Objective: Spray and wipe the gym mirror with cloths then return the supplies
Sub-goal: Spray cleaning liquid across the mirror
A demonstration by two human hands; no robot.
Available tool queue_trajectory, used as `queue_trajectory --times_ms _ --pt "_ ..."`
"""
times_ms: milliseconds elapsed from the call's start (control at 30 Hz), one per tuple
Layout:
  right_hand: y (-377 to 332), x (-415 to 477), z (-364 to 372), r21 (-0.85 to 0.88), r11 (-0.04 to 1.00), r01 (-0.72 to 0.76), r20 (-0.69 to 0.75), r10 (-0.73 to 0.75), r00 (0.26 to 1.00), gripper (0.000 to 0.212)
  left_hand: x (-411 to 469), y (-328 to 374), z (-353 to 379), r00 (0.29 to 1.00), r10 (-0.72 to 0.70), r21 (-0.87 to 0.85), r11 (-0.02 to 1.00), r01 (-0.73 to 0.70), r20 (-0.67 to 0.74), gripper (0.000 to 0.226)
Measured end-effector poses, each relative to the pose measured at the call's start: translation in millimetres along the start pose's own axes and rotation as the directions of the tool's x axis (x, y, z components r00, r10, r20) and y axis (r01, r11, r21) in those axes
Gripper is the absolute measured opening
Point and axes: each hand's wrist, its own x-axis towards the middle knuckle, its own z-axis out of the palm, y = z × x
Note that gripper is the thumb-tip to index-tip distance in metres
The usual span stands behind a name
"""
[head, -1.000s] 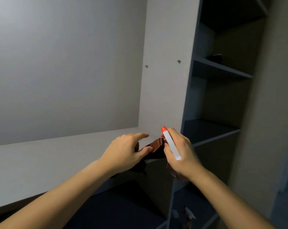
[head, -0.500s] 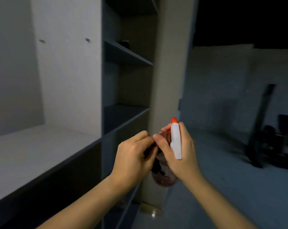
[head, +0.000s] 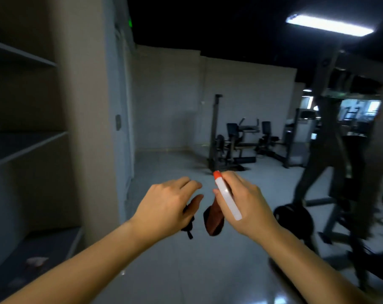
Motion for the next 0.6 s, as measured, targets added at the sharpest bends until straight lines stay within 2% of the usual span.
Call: queue_trajectory --times_ms 100,233,333,433,600 --pt "26 -58 -76 -0.252 0.963 0.097 0.096 -0.074 0.993 0.020 31 75 22 0.996 0.081 -0.023 0.996 -0.082 -0.030 0.041" --pt "53 -142 -180 -0.471 0.877 0.096 0.288 0.051 0.956 0.057 69 187 54 0.941 0.329 -0.112 0.935 -0.336 -0.074 0.038" --pt "63 -209 -249 -0.569 0.821 0.053 0.291 0.141 0.946 0.062 97 271 78 0.857 0.496 -0.179 0.838 -0.515 -0.141 0.024" --pt "67 -276 -311 -0.668 0.744 -0.018 0.229 0.228 0.947 0.057 118 353 98 0.745 0.620 -0.200 0.720 -0.665 -0.245 0.011" --pt "58 -378 -391 -0.770 0.576 -0.275 -0.046 0.380 0.924 0.061 152 481 124 0.565 0.698 -0.249 0.510 -0.824 -0.439 0.015"
